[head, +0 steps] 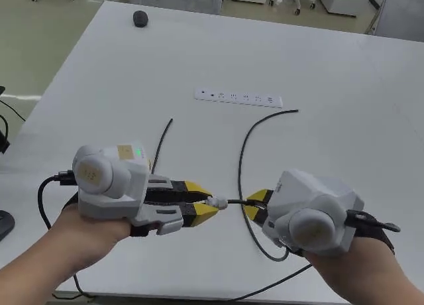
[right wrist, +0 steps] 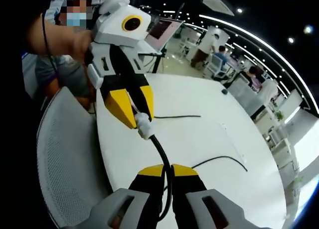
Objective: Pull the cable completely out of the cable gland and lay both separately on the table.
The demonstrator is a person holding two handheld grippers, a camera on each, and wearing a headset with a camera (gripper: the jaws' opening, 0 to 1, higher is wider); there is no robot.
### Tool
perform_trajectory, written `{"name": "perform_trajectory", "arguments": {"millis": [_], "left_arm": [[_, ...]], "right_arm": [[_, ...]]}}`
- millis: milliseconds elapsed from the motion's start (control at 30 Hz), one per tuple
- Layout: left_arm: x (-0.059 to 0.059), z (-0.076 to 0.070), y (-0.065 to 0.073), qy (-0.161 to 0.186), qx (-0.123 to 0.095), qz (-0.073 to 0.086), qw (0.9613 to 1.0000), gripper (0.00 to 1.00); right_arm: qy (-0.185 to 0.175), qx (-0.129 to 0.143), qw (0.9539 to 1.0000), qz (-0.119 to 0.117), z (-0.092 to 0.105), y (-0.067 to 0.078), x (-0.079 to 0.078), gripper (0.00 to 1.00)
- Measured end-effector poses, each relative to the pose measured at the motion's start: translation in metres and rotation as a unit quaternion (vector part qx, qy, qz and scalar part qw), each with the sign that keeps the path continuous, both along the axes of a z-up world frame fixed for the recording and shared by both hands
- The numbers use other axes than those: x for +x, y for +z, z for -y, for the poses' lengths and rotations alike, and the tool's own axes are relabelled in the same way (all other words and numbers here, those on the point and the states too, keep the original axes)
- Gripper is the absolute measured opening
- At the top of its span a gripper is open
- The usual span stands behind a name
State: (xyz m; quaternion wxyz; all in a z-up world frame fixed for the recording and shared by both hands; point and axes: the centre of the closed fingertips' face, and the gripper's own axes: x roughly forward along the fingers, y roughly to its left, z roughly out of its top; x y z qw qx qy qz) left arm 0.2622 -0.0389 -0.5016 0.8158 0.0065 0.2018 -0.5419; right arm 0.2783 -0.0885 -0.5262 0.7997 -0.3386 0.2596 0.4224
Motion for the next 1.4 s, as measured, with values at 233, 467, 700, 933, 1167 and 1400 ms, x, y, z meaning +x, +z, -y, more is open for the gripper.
{"name": "perform_trajectory", "arguments": {"millis": [233,467,700,933,1167,1400], "left_arm": [[0.0,-0.002,0.0,0.003,0.0,0.0,1.0,0.15],[0.002,-0.001,0.0,0.008,-0.001,0.0,1.0,0.15],[0.002,0.002,-0.002,0.016,0.005,-0.004,0.9998,0.15],[-0.001,0.007,-0.002,0.019,0.008,-0.002,0.9998,0.15],[-0.002,0.004,-0.003,0.018,0.01,-0.002,0.9998,0.15],[-0.005,0.001,0.0,0.013,0.007,0.0,0.9999,0.15]], "right_arm": [[-0.044,0.017,0.9986,-0.026,0.017,-0.01,0.008,0.0],[-0.12,0.055,0.989,-0.067,0.039,-0.024,0.018,0.0],[-0.156,0.058,0.9812,-0.097,0.055,-0.04,0.02,0.0],[-0.168,0.051,0.9779,-0.114,0.062,-0.045,0.017,0.0],[-0.116,0.02,0.9909,-0.067,0.059,-0.036,0.014,0.0],[-0.081,0.007,0.9961,-0.034,0.053,-0.023,0.004,0.02]]}}
